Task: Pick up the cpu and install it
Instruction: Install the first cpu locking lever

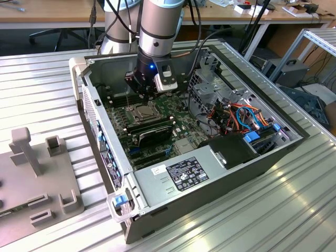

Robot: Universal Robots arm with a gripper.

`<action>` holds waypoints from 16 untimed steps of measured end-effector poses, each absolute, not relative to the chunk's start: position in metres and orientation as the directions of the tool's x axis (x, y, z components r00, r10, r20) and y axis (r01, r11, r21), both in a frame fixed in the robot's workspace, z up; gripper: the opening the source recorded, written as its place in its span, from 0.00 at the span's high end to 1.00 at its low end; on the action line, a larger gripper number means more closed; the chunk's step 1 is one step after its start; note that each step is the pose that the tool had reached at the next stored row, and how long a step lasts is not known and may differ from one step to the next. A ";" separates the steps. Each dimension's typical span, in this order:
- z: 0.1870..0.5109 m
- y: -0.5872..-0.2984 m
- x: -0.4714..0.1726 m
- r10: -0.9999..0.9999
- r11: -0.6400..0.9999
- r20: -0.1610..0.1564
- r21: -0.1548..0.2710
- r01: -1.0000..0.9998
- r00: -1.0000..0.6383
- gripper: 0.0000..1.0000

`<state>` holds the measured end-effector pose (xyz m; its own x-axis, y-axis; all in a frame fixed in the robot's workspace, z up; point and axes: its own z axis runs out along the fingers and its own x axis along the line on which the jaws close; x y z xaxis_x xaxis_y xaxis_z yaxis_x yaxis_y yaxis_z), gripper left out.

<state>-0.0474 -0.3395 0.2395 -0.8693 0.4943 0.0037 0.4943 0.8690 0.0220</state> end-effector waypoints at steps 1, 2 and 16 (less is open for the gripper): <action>0.239 -0.340 -0.047 0.494 0.869 0.004 0.022 0.494 -0.869 0.89; 0.239 -0.340 -0.047 0.490 0.871 0.004 0.022 0.490 -0.871 0.89; 0.239 -0.340 -0.048 0.468 0.883 0.004 0.022 0.468 -0.884 0.89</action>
